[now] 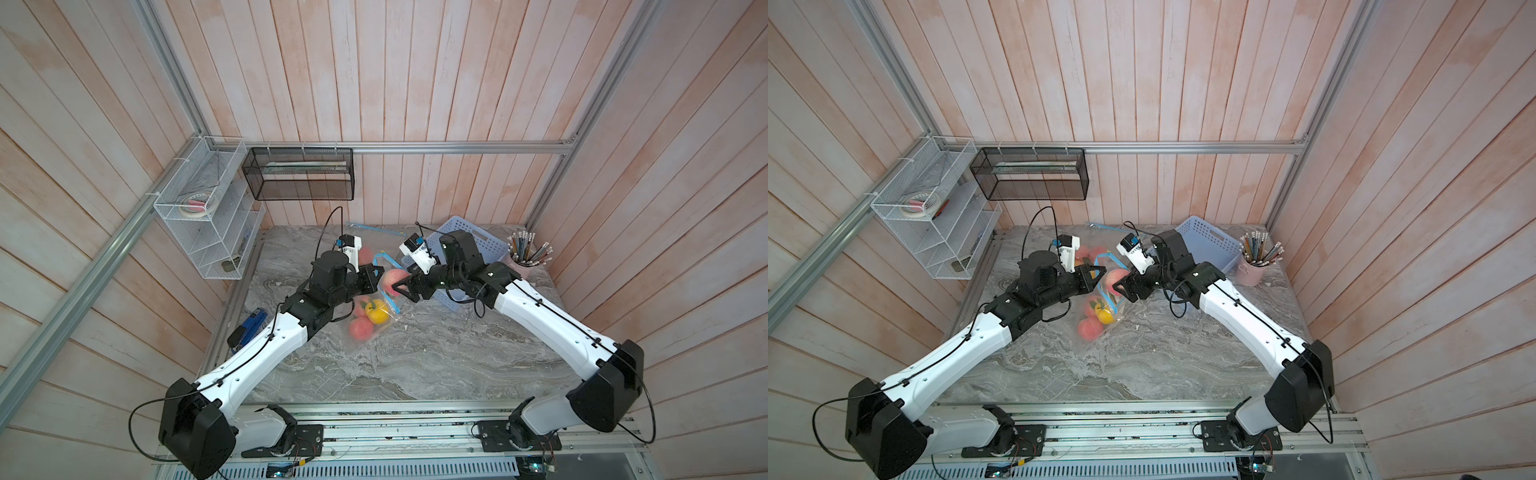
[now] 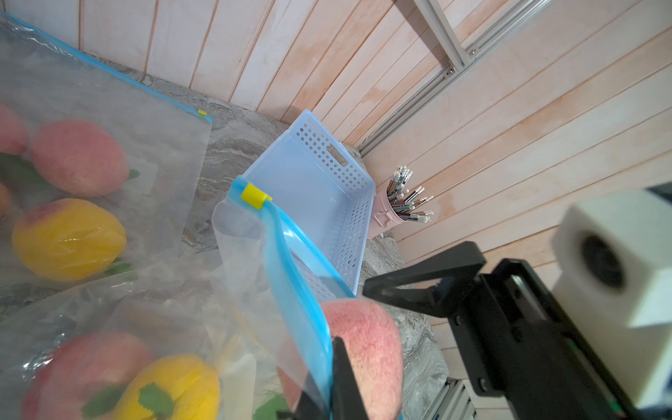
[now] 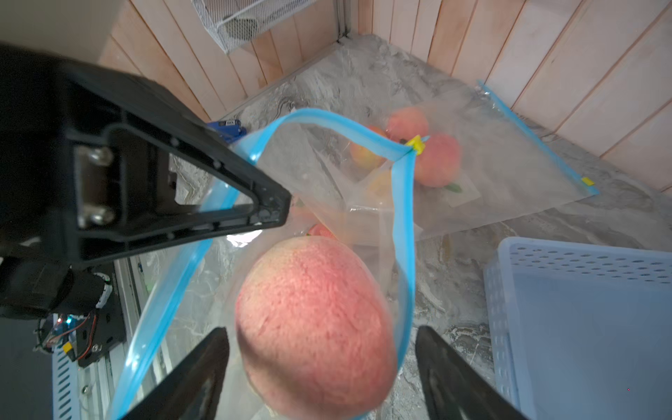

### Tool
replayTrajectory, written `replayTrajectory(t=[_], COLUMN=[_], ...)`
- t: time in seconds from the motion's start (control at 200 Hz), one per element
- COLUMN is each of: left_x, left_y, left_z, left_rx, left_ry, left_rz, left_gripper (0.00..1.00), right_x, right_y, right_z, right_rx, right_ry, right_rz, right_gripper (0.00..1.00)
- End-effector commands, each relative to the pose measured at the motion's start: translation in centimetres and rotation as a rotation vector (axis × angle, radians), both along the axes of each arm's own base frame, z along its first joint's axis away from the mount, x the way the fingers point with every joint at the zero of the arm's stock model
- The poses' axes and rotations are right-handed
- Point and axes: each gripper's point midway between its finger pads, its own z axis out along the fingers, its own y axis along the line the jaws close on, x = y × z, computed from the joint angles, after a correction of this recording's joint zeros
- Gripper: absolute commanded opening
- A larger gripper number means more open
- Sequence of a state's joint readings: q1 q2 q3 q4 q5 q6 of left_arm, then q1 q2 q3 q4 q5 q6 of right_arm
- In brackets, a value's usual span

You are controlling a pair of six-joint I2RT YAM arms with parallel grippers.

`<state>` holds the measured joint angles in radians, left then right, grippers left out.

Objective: Place the peach in a zip-top bag and seal the zipper
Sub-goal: Place the peach in the zipper food storage bag.

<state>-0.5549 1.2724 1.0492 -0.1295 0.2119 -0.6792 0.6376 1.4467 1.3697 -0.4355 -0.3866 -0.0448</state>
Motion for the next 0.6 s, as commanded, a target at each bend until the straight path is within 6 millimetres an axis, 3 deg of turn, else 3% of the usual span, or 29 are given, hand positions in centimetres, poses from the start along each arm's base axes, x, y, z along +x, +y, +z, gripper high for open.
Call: replayTrajectory(t=[0.0,0.22,0.36,0.49,0.595], left_x=[0.1,-0.1,-0.4,-0.4,-0.2], left_y=[0.6,0.2,-0.2,-0.2,-0.2], left_z=[1.0,1.8,2.2,2.5,2.5], left_rx=[-0.033,-0.058,-0.079,-0.089,-0.091], left_ry=[-0.03,-0.046,-0.057,-0.062,-0.063], left_rz=[0.023,0.001,-0.029,-0.029,-0.025], left_gripper=[0.0,0.0,0.0,0.0,0.0], right_x=[1.0,3.7,4.9,3.5,2.0], right_y=[-1.5,-2.7,-2.1,0.1,1.2], right_z=[2.7,0.8,-1.0,-2.6,-2.0], right_rx=[0.099,0.077,0.029,-0.012,0.035], right_ry=[-0.035,0.006,0.05,0.09,0.098], right_rz=[-0.105,-0.282,-0.32,-0.195,-0.104], right_gripper=[0.82,0.75,0.73,0.73,0.77])
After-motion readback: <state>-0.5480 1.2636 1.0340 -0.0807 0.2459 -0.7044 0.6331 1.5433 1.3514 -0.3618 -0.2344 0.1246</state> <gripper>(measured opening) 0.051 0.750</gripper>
